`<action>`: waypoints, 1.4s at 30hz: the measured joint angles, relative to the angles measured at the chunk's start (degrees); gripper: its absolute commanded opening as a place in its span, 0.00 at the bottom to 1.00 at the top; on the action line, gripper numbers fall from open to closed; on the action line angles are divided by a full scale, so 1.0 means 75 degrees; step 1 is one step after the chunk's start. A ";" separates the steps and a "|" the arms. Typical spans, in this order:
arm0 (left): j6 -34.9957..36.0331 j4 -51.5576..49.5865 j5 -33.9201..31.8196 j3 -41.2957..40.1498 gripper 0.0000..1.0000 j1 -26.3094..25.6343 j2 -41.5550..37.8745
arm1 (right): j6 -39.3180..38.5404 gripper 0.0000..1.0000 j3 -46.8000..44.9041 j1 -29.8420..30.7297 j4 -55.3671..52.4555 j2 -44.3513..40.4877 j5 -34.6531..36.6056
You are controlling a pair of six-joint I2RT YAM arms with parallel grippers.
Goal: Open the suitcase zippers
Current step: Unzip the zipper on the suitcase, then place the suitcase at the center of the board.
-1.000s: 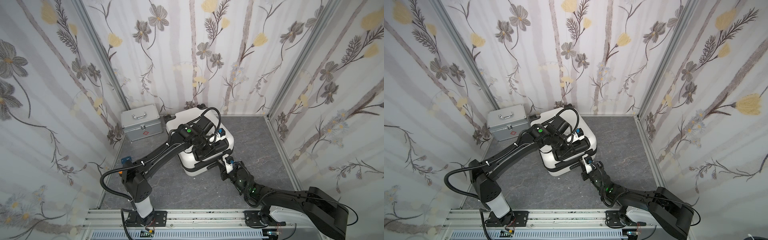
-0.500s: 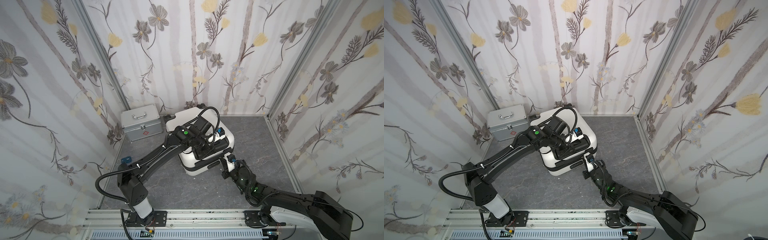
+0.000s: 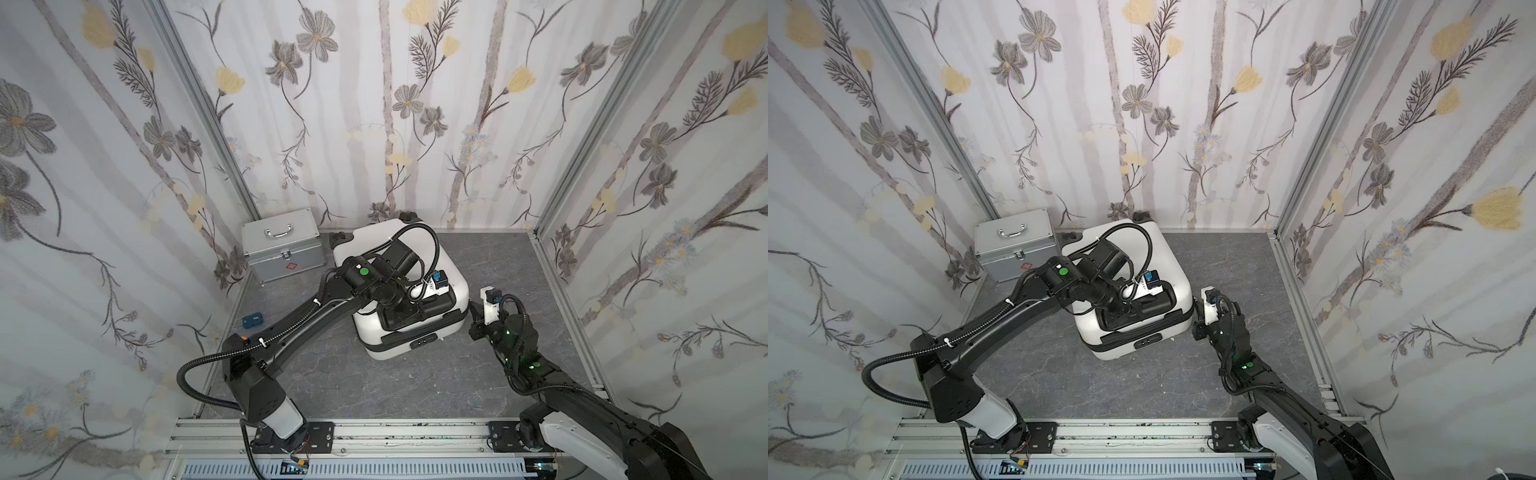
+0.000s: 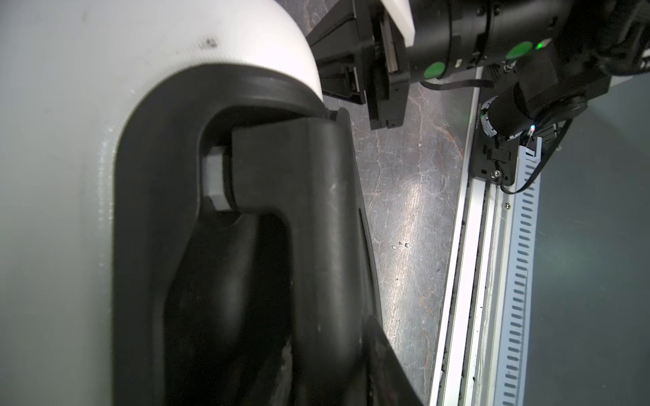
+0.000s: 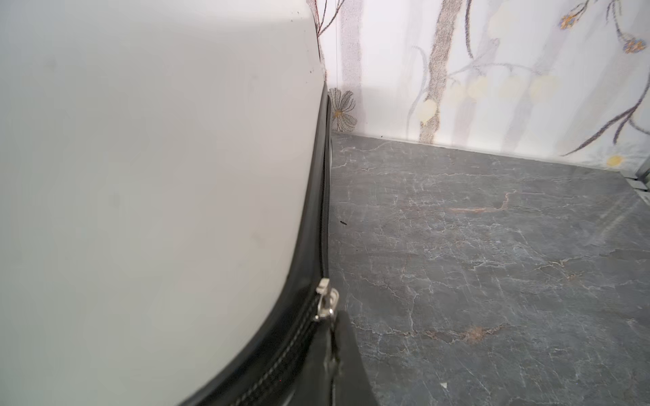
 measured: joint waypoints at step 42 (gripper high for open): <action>0.2130 0.1571 -0.0694 -0.3124 0.60 -0.1751 -0.1891 | -0.2521 0.00 0.5432 -0.3678 -0.1947 0.5371 -0.5563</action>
